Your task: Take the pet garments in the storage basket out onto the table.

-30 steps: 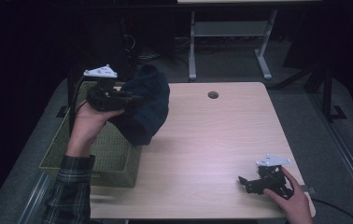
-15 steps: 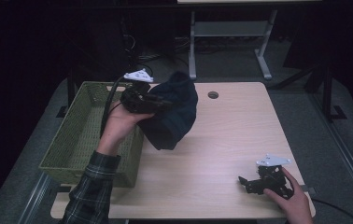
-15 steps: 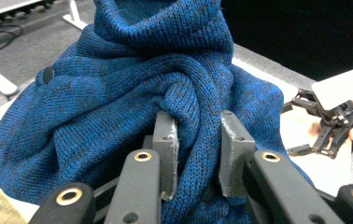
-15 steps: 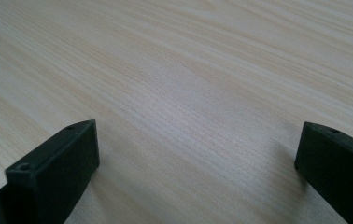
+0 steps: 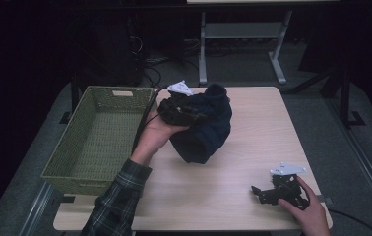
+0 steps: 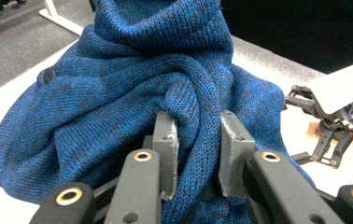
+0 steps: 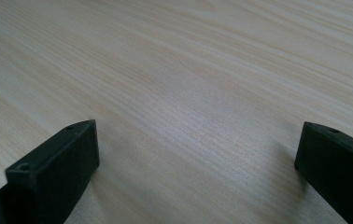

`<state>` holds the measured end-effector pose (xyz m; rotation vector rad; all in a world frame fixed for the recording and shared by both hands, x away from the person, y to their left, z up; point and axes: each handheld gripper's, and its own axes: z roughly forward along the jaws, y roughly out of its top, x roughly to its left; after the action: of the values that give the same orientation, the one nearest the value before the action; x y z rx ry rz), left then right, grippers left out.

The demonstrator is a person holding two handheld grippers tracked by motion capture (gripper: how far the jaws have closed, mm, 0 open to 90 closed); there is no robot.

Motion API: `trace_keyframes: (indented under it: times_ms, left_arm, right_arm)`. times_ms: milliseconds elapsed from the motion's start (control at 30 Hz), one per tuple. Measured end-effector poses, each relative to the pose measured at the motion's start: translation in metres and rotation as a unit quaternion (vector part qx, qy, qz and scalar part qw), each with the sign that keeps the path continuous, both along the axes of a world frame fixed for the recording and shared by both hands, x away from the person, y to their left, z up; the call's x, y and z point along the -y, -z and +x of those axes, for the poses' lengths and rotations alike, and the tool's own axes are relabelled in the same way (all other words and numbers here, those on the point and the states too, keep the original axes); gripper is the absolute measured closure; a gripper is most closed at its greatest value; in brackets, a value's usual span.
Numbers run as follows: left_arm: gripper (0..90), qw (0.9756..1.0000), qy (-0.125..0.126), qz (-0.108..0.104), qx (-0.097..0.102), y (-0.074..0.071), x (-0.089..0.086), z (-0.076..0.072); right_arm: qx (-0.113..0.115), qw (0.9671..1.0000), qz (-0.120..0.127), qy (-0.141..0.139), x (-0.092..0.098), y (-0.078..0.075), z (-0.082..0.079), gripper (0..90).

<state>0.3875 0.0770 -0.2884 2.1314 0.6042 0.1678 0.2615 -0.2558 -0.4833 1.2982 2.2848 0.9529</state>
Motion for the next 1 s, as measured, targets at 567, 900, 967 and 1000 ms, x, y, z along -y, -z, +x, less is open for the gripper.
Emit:
trace_keyframes:
  times_ms: [567,900,967,1000]
  left_arm:
    - [71.6,0.9980,0.029,0.044,-0.036,0.073,0.074,0.010]
    - [71.4,0.9962,0.033,0.065,-0.047,0.108,0.093,0.015]
    - [71.2,0.9959,0.032,0.066,-0.052,0.115,0.096,0.016]
    - [71.0,0.9958,0.034,0.069,-0.049,0.119,0.097,0.017]
  right_arm:
    - [-0.002,1.0000,0.000,0.001,0.000,0.000,0.000,0.0]
    - [-0.003,1.0000,0.002,0.001,0.000,0.000,0.000,0.0]
    - [-0.003,1.0000,0.002,0.001,0.000,0.000,0.000,0.0]
    - [-0.003,1.0000,0.001,0.001,0.000,0.000,0.000,0.0]
